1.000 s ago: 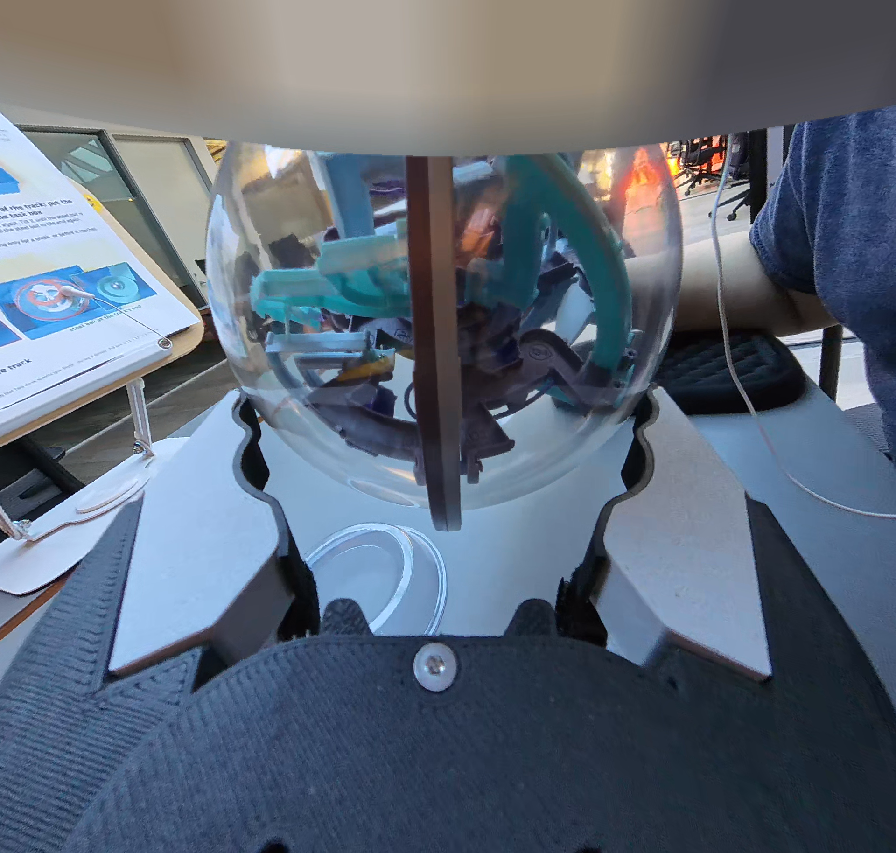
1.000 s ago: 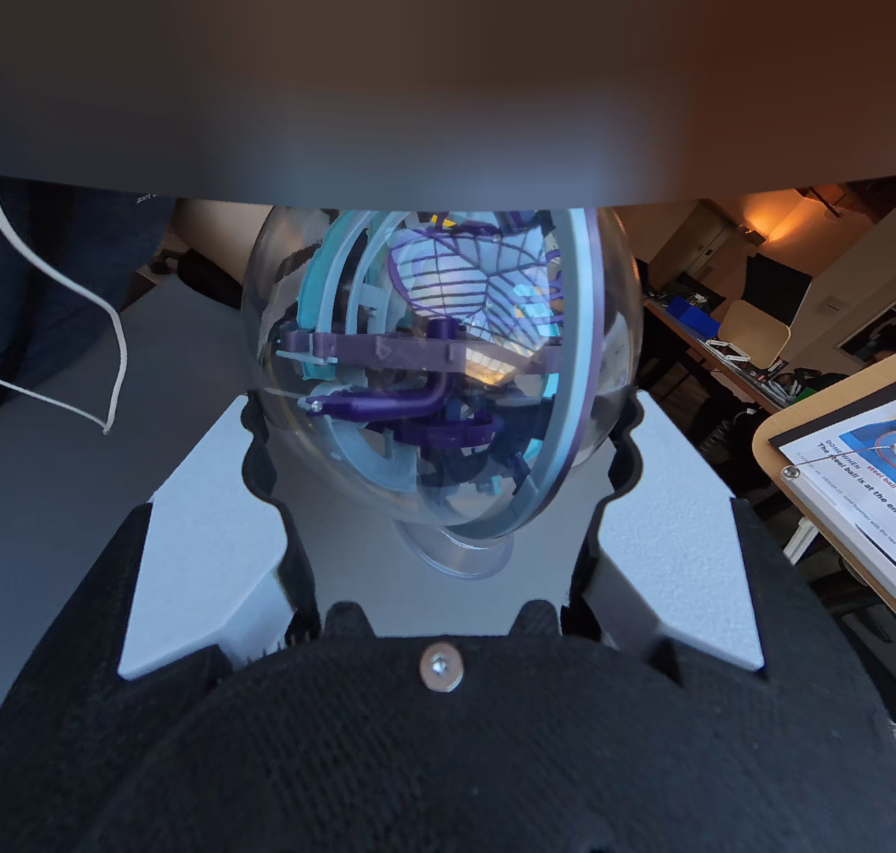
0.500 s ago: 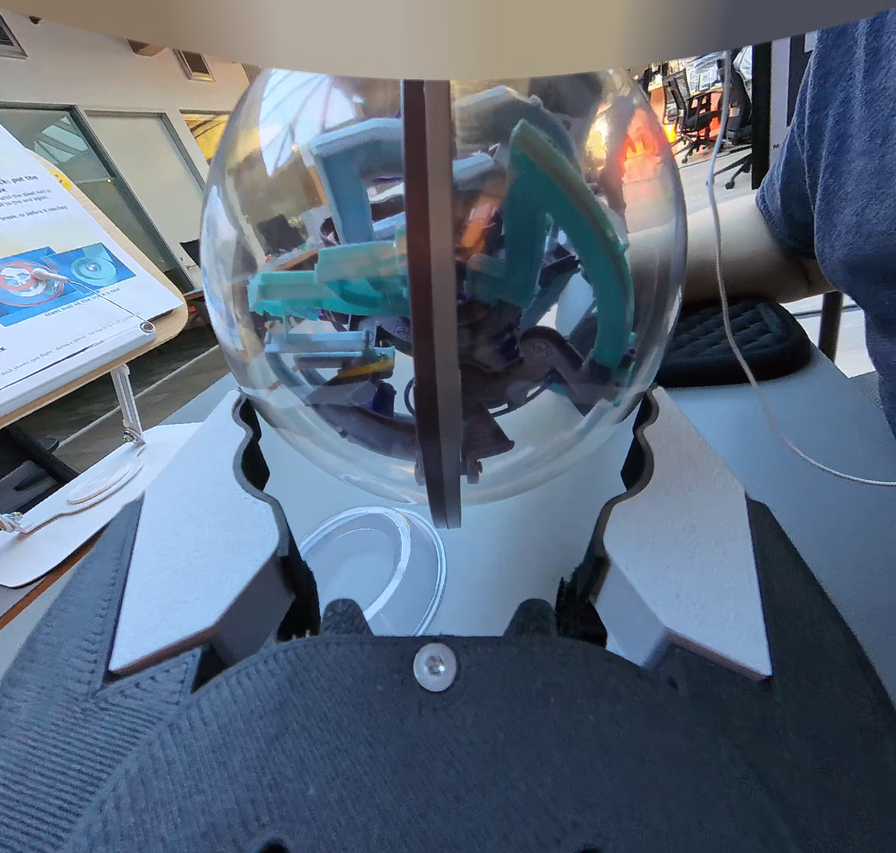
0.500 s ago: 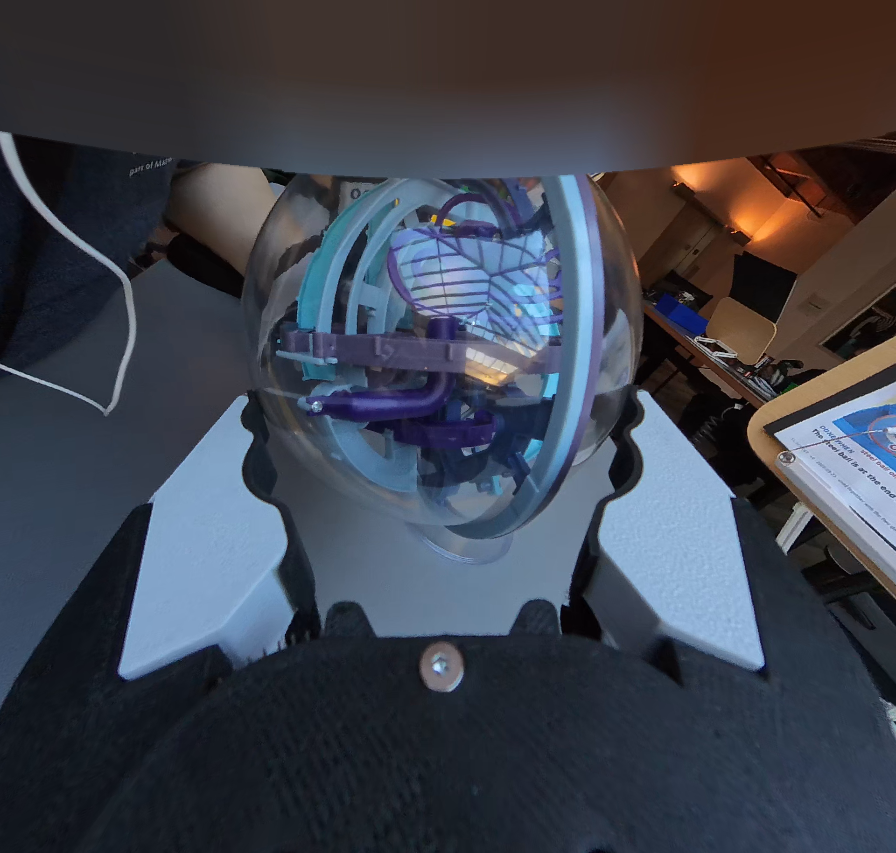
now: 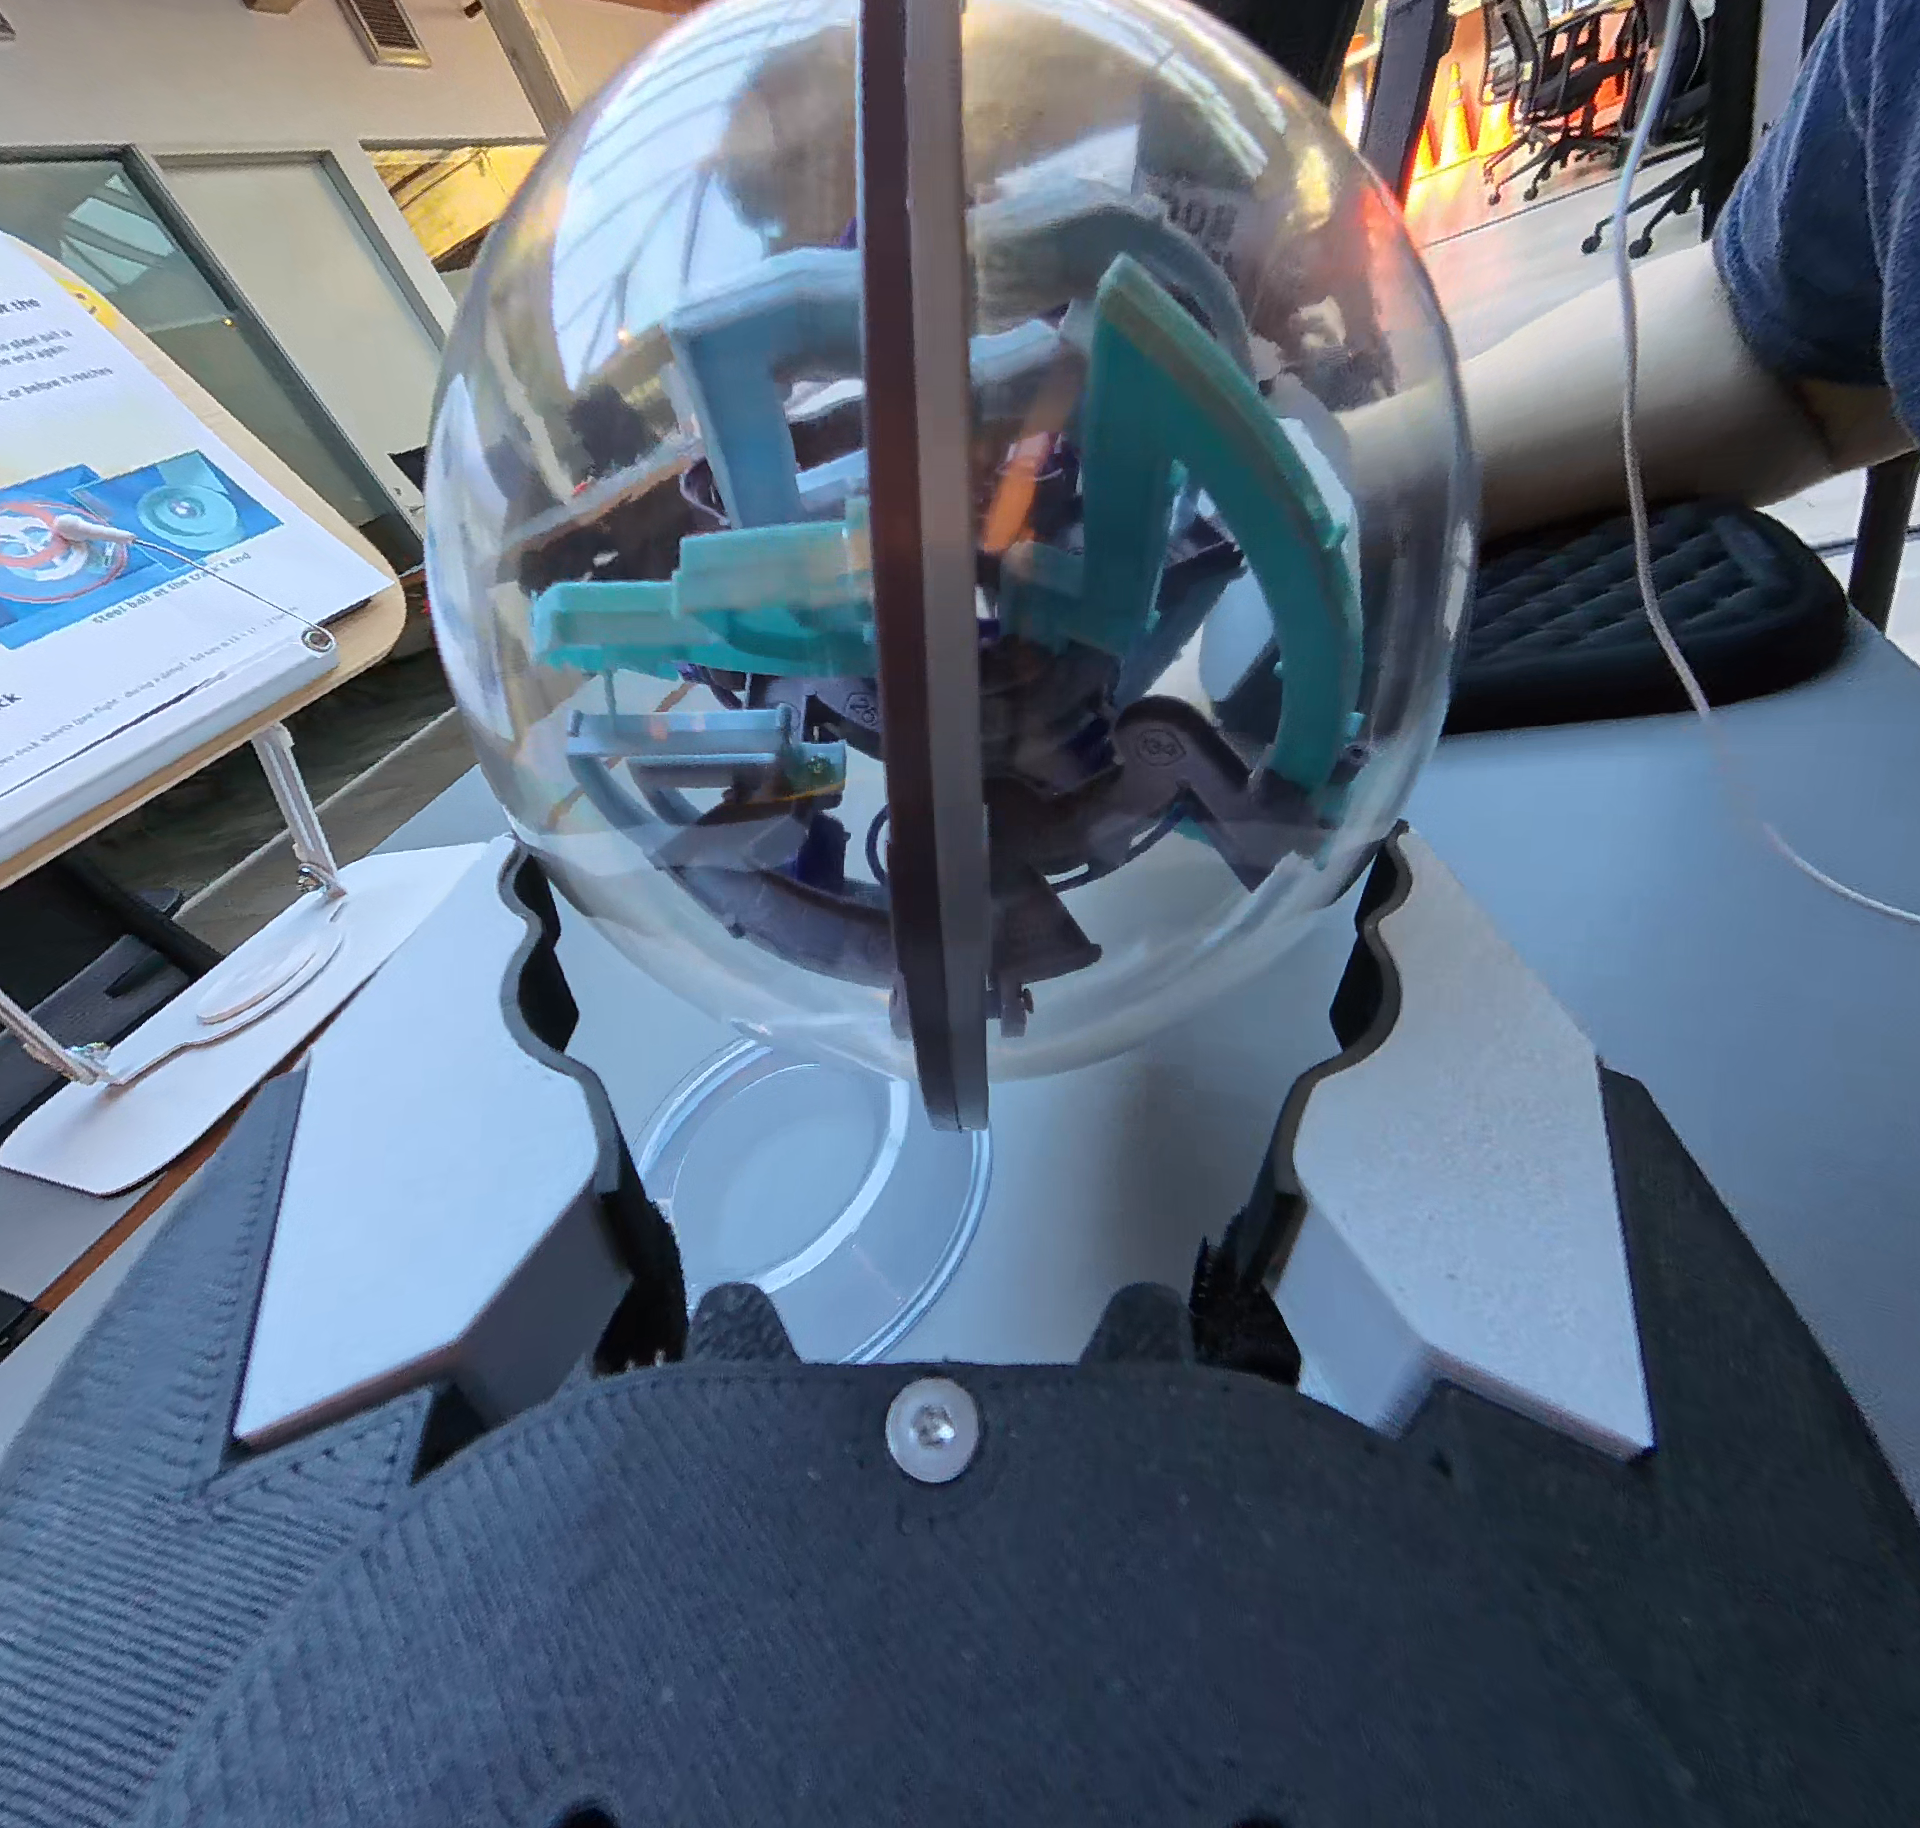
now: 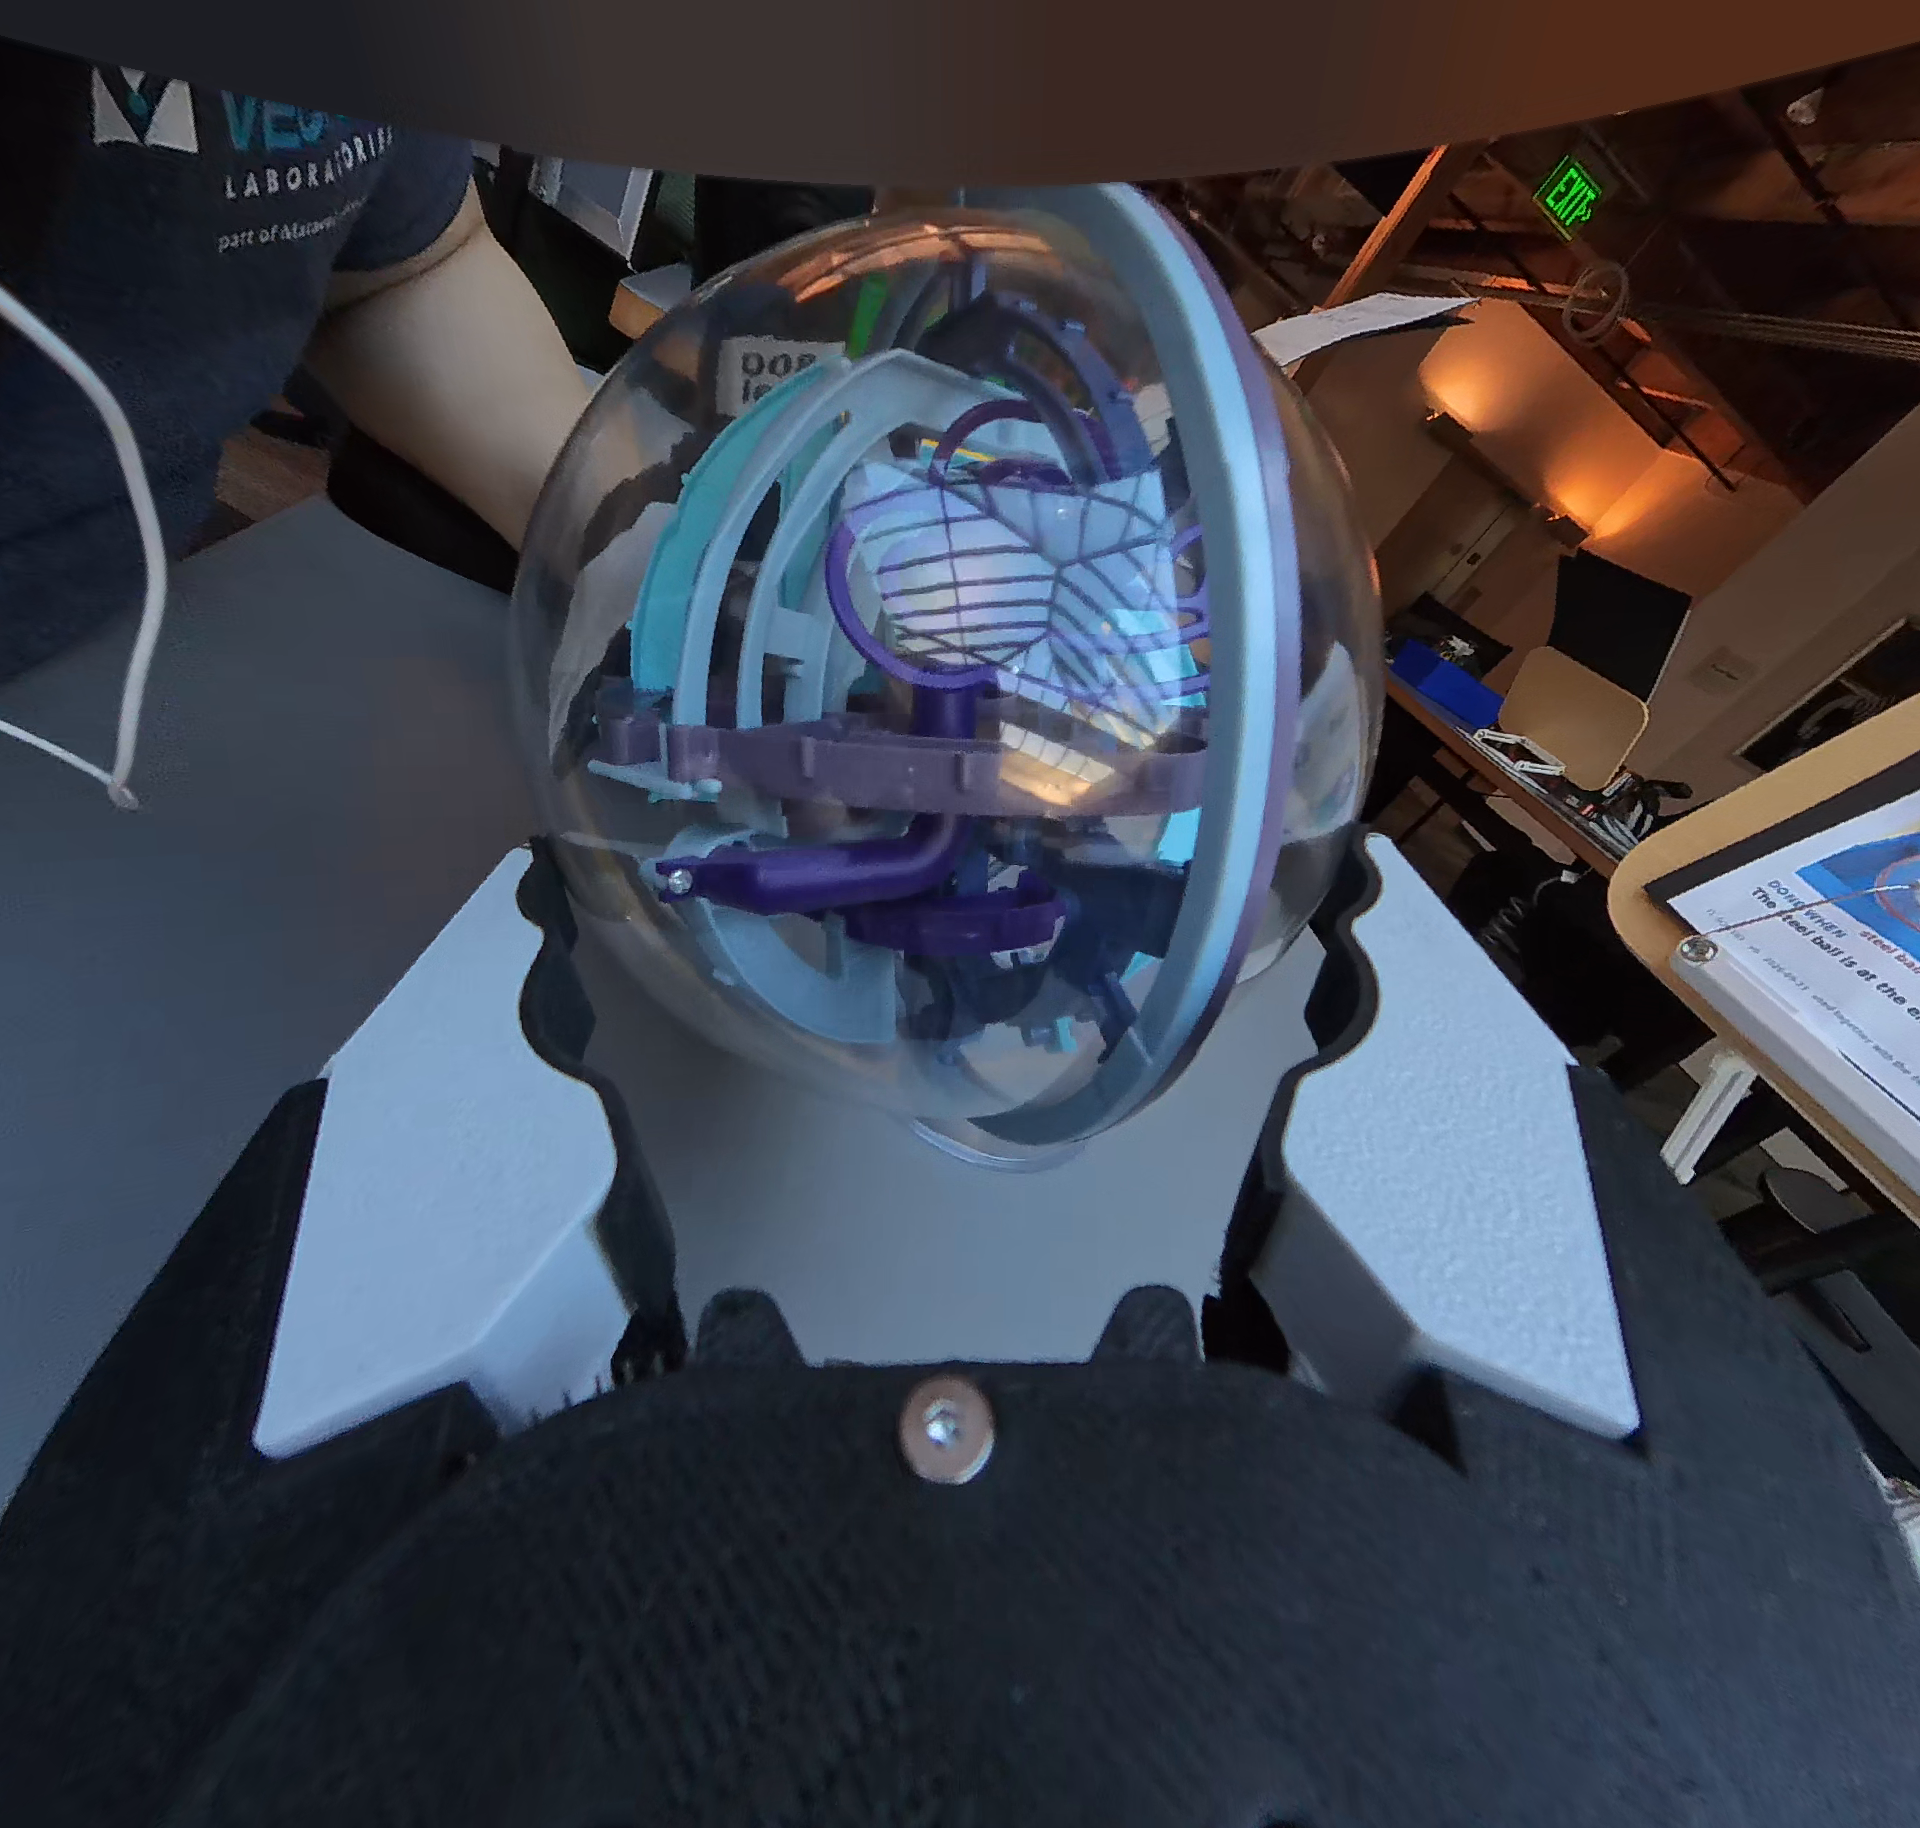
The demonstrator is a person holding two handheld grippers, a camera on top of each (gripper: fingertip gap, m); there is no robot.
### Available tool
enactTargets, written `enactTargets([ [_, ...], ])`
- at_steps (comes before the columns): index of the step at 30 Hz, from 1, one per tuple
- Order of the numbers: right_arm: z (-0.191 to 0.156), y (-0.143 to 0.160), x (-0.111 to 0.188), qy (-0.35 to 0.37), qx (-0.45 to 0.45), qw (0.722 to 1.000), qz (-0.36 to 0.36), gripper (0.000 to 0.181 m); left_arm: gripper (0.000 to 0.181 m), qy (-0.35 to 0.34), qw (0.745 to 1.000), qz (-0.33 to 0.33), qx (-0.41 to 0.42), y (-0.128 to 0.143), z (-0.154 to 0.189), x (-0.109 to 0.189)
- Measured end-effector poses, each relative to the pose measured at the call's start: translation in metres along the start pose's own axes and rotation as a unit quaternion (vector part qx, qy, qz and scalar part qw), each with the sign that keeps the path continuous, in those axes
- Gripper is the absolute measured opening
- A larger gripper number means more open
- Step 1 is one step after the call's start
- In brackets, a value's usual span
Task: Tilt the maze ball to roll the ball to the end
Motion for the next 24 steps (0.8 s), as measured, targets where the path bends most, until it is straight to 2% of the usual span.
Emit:
enactTargets([
  [16, 0.029, 0.021, -0.021, 0.005, 0.026, 1.000, 0.005, 0.143, 0.148, -0.002, 0.999, -0.023, -0.029, 0.018, -0.039, 0.002],
  [24, 0.043, 0.042, -0.031, 0.015, 0.022, 1.000, -0.006, 0.143, 0.148, 0.010, 0.999, -0.038, -0.025, 0.039, -0.060, -0.001],
])
Point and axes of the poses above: each gripper's, where its closed fingertips meet, x back along the fingers, y out of its underside, z = x × y across the jaws, the point moved 5 cm from there along x, back along the fingers
